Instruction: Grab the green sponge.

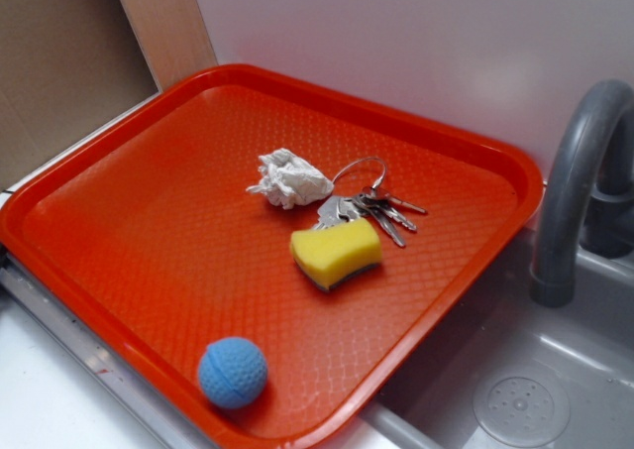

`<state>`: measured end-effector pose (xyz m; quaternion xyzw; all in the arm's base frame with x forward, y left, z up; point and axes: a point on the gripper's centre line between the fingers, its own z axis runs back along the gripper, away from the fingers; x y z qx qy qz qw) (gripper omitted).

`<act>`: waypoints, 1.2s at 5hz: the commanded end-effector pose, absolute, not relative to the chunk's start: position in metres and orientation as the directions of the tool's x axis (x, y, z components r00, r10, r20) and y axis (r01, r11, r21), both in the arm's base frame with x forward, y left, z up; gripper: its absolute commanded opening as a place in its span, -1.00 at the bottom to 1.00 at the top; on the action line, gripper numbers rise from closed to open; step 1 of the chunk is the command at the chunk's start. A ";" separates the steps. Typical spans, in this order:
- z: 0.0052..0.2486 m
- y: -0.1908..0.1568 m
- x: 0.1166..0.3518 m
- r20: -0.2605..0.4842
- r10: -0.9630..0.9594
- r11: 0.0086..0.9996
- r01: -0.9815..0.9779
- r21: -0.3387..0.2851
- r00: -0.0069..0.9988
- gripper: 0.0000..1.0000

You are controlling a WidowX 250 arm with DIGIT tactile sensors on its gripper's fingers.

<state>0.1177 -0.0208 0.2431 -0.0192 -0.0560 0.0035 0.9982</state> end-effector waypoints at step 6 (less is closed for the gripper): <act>0.238 -0.225 0.157 0.368 -0.458 0.866 0.499 -0.020 0.809 1.00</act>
